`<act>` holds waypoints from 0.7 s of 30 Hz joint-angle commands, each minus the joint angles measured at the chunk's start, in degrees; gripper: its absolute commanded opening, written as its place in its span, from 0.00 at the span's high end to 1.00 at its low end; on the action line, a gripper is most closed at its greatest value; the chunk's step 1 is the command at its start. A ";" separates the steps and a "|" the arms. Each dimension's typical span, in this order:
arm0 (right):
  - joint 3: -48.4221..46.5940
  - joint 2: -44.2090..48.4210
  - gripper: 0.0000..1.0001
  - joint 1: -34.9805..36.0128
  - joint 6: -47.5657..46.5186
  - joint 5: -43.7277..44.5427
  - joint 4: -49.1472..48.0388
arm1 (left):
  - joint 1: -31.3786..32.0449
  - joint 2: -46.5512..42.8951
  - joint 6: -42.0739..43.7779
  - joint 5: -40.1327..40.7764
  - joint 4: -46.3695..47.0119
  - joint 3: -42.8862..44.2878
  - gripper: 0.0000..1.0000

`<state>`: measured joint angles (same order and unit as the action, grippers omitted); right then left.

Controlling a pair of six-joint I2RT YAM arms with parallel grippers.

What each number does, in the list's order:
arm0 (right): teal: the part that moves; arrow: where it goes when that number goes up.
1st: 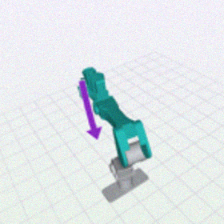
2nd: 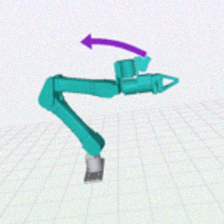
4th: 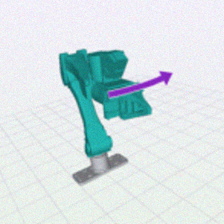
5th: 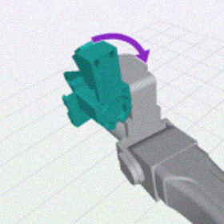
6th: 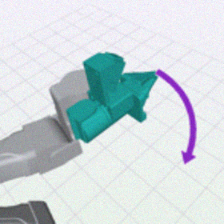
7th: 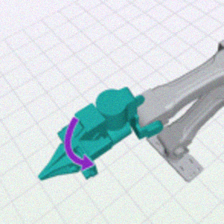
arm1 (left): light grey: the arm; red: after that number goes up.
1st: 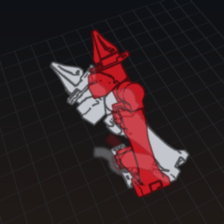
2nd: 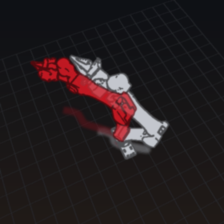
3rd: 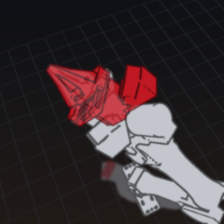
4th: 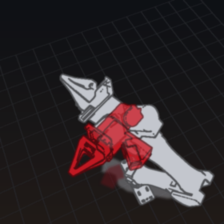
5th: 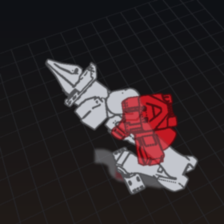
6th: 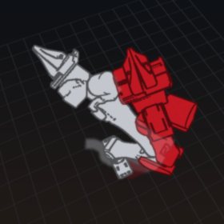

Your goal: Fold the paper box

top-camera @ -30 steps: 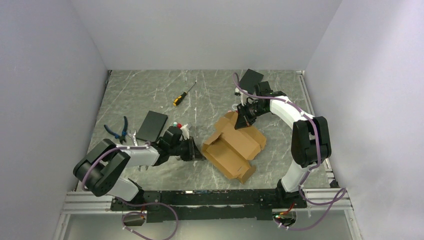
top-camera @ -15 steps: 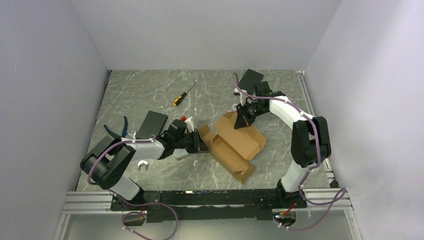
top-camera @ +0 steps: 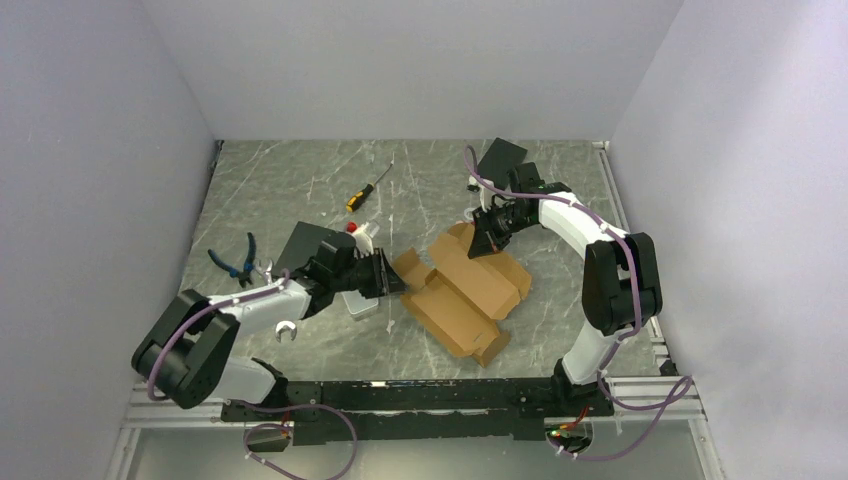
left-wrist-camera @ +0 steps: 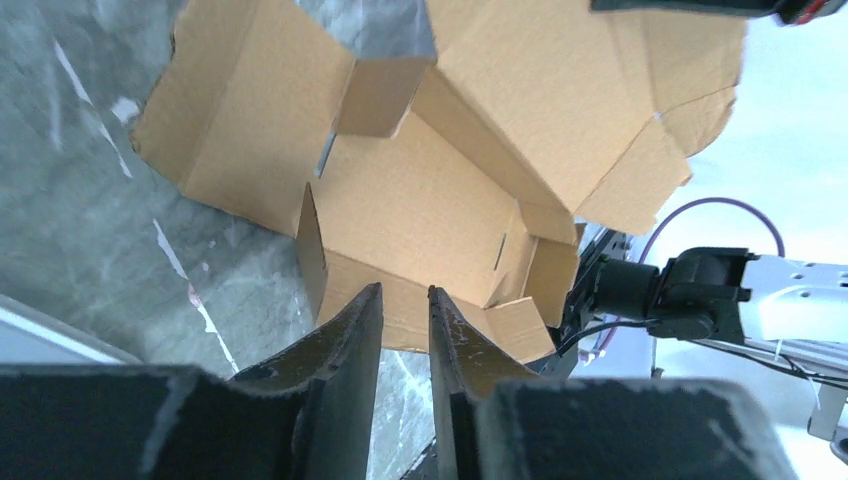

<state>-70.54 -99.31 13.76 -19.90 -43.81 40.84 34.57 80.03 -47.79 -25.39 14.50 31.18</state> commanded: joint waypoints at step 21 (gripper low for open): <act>-0.03 0.73 1.00 0.39 -0.92 -0.22 -1.83 | -12.63 4.68 23.72 -0.96 -17.86 14.77 0.40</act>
<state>-70.54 -99.31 13.78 -19.90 -43.79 40.84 22.63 78.98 -29.17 -23.16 -5.04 42.46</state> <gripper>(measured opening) 0.017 0.601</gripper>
